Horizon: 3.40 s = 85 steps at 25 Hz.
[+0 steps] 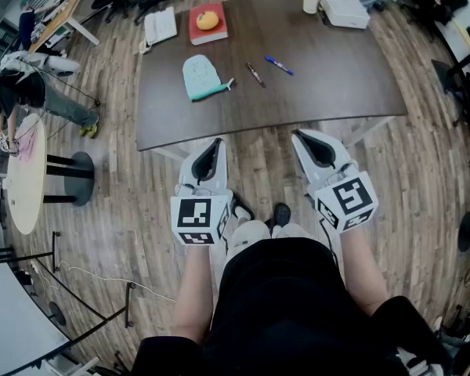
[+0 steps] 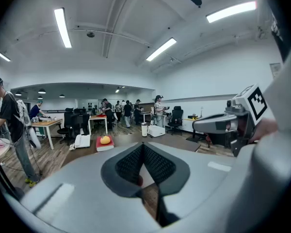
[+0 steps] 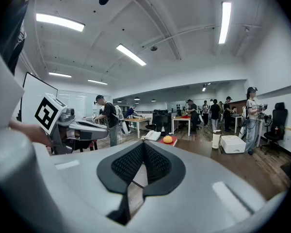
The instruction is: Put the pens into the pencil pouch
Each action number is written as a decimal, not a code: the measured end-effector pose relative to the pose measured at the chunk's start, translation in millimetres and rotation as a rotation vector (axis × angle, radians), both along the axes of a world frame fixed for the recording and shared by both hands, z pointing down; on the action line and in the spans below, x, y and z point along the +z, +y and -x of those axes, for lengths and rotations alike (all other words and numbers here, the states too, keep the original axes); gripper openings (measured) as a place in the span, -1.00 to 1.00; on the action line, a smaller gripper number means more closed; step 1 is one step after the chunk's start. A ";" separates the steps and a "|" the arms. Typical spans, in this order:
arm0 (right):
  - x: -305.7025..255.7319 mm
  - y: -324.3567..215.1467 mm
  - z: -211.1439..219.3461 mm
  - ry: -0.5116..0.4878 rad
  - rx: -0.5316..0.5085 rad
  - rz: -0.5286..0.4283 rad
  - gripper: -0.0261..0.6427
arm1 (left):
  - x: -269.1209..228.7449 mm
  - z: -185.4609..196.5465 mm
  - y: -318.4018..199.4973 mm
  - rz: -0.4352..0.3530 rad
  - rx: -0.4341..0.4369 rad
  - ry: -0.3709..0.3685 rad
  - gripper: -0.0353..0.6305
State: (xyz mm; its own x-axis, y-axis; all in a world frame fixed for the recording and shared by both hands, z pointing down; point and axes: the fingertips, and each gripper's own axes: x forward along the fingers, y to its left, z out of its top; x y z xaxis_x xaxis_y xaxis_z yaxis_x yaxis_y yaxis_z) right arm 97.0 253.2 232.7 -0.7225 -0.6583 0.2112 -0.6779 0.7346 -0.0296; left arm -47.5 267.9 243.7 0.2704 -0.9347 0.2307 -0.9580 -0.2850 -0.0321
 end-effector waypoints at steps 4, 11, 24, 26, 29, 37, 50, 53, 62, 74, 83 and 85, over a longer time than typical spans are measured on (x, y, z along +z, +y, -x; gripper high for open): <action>-1.0 -1.8 -1.5 0.007 -0.015 -0.029 -0.90 | 0.5 -2.2 0.1 0.000 0.002 0.006 -0.89; 7.6 -4.2 -7.8 -0.001 -0.030 -0.010 -0.89 | 4.7 -6.9 -1.2 -0.004 -0.030 0.008 -0.89; 18.8 -5.3 -22.3 0.010 -0.046 0.024 -0.89 | 12.4 -23.0 -1.0 0.016 -0.050 -0.003 -0.89; 21.7 -5.3 -22.1 0.014 -0.050 0.033 -0.89 | 14.1 -23.3 -0.6 0.023 -0.053 -0.007 -0.89; 23.8 -7.1 -20.8 0.017 -0.054 0.037 -0.89 | 18.2 -21.6 -1.1 0.033 -0.059 -0.014 -0.89; 28.7 -19.1 -17.5 0.034 -0.047 0.053 -0.87 | 24.4 -14.1 -14.4 0.040 -0.055 -0.016 -0.81; 22.0 -50.2 20.0 0.069 -0.052 0.066 -0.61 | 18.3 19.6 -49.0 0.028 -0.024 -0.011 -0.61; 17.6 -59.0 33.0 0.069 -0.057 0.050 -0.58 | 15.1 31.1 -58.2 0.020 -0.021 -0.009 -0.58; 16.2 -92.8 78.5 0.095 -0.049 0.048 -0.47 | 16.6 77.4 -93.6 0.017 -0.010 -0.005 -0.53; 27.1 -134.1 133.4 0.111 0.002 0.085 -0.44 | 23.2 136.9 -138.4 0.034 0.025 0.037 -0.53; 35.7 -153.2 158.4 0.118 0.075 0.112 -0.44 | 34.7 166.2 -162.8 0.062 0.092 0.038 -0.53; 39.1 -155.4 160.2 0.123 0.090 0.121 -0.44 | 37.4 170.6 -167.5 0.067 0.105 0.042 -0.53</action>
State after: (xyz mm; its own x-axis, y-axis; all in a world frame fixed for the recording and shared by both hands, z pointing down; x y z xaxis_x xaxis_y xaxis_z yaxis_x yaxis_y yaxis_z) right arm -63.2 97.8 271.8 -0.6261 -0.6834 0.3755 -0.7444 0.6672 -0.0269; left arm -218.1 100.4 281.1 0.3765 -0.8837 0.2782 -0.9229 -0.3838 0.0300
